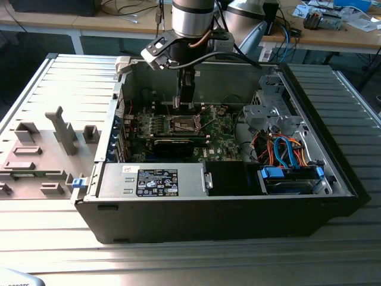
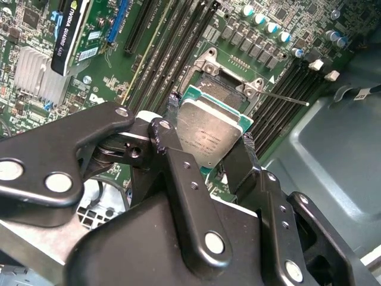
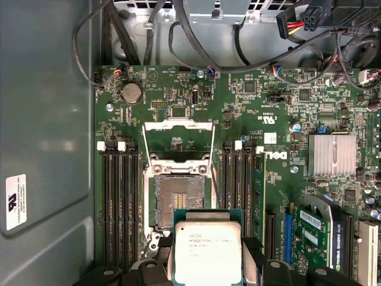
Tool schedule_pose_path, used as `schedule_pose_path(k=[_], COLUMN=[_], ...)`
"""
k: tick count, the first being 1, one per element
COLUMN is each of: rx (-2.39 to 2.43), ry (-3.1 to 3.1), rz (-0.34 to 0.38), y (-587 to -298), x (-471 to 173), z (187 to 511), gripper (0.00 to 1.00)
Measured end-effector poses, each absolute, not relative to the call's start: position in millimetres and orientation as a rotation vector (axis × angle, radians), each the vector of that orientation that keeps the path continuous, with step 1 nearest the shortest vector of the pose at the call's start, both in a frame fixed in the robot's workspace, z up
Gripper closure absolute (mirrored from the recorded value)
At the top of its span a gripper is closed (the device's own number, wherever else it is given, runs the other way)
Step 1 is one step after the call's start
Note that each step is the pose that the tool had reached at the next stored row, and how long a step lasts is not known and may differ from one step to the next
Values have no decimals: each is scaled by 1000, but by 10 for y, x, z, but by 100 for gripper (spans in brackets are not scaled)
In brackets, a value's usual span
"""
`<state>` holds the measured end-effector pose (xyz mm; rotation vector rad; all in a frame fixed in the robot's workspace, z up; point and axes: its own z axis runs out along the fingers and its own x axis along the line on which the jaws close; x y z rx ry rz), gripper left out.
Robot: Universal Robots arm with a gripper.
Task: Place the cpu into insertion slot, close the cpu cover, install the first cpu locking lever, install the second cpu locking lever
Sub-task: 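Place the cpu into insertion slot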
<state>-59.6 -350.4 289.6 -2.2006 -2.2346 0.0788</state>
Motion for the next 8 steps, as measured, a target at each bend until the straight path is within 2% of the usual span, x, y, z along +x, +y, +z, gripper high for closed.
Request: schedule_pose_path(k=[8], rx=[-2201], ry=[-2235], rz=[79], y=[-3504], x=[-611], z=[2889], gripper=[45])
